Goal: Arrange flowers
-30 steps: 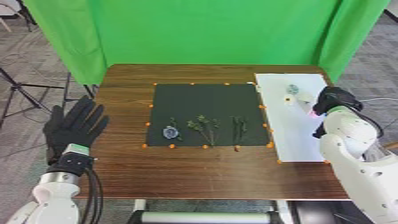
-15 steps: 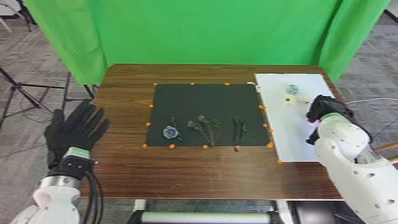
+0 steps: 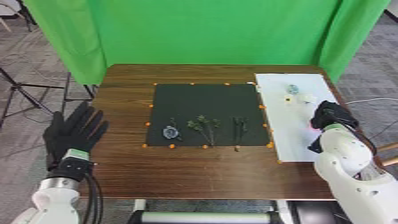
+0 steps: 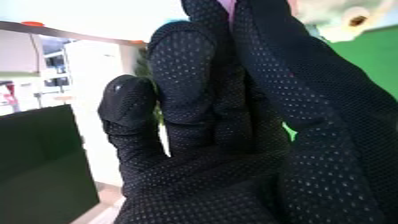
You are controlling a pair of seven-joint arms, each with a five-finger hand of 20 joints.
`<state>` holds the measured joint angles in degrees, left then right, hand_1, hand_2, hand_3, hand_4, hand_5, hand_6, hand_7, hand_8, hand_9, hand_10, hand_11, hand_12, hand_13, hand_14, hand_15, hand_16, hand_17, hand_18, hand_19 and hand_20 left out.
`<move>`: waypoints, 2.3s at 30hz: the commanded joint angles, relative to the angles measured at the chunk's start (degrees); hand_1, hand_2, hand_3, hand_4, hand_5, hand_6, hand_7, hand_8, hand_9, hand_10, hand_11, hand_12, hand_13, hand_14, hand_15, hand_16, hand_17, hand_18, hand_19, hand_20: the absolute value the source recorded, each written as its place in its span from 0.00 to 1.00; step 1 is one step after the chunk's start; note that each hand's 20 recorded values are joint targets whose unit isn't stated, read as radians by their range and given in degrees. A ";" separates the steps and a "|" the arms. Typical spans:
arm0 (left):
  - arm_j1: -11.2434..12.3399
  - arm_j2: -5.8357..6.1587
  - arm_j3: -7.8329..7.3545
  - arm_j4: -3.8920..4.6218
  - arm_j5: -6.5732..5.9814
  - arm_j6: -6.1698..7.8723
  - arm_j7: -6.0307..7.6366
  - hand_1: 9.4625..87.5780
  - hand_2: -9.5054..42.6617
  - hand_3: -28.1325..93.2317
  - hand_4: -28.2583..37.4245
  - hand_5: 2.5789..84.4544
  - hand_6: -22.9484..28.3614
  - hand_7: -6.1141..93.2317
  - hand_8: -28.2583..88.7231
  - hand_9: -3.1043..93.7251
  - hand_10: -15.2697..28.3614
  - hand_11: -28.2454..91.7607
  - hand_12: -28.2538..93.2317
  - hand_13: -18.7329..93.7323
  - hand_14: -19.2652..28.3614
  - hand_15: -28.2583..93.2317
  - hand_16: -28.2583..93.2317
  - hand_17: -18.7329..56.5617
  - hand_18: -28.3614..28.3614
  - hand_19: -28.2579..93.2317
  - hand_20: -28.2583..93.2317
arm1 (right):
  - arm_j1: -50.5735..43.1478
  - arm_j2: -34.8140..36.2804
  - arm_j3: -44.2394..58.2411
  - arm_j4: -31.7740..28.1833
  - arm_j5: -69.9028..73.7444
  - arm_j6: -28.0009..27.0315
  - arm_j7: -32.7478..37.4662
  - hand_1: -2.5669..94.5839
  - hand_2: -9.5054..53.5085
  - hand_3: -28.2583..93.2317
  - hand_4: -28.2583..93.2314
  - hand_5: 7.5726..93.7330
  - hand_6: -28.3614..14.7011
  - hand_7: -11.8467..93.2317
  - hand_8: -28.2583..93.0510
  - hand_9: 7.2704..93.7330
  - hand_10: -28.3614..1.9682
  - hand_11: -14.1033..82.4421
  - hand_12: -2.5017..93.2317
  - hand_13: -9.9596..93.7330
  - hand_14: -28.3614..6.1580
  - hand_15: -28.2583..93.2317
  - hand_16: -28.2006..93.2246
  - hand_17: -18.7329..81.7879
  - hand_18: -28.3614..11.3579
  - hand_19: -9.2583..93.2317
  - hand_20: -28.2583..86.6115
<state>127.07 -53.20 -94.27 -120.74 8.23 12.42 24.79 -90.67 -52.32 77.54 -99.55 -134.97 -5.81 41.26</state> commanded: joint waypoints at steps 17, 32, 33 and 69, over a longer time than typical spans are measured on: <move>-3.34 -0.29 0.06 3.47 3.16 -8.95 -4.79 0.18 0.49 0.77 0.00 0.42 0.55 0.20 0.16 0.35 0.60 0.37 0.31 0.36 0.65 0.47 0.17 0.18 0.75 0.50 0.30 | 21.11 -10.93 -22.61 -5.61 2.61 14.53 -7.44 0.60 0.04 0.88 0.00 0.75 0.62 0.44 0.35 0.90 0.62 0.38 0.52 0.85 0.63 0.78 0.52 0.68 0.21 1.00 0.65; -8.02 2.11 5.28 4.57 0.70 -5.21 -2.27 0.17 0.51 0.76 0.00 0.42 0.55 0.20 0.16 0.36 0.61 0.37 0.31 0.36 0.66 0.48 0.17 0.18 0.75 0.50 0.31 | 36.84 -24.45 -40.94 14.97 11.09 13.06 -11.18 0.61 0.03 0.87 0.00 0.76 0.63 0.44 0.34 0.90 0.63 0.40 0.52 0.85 0.62 0.79 0.53 0.68 0.21 1.00 0.67; -8.58 2.14 5.68 4.76 0.48 -5.45 -2.83 0.17 0.50 0.77 0.00 0.43 0.55 0.20 0.16 0.36 0.61 0.37 0.31 0.36 0.66 0.48 0.17 0.18 0.75 0.50 0.31 | 36.76 -24.75 -41.17 15.49 11.70 12.37 -10.46 0.61 0.03 0.87 0.00 0.76 0.63 0.44 0.34 0.90 0.64 0.41 0.52 0.85 0.62 0.79 0.53 0.69 0.21 1.00 0.67; -12.51 0.92 9.15 6.39 3.49 -7.81 -12.55 0.18 0.48 0.79 0.00 0.43 0.55 0.21 0.15 0.36 0.61 0.38 0.31 0.36 0.69 0.50 0.17 0.18 0.75 0.51 0.31 | 31.27 -29.05 -43.93 20.50 7.35 13.78 -4.04 0.62 0.01 0.86 0.00 0.74 0.64 0.46 0.32 0.90 0.63 0.42 0.53 0.85 0.62 0.79 0.53 0.69 0.21 1.00 0.67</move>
<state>114.93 -51.36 -85.94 -114.29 10.87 6.10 13.98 -60.35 -79.95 33.97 -79.96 -126.78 6.24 37.17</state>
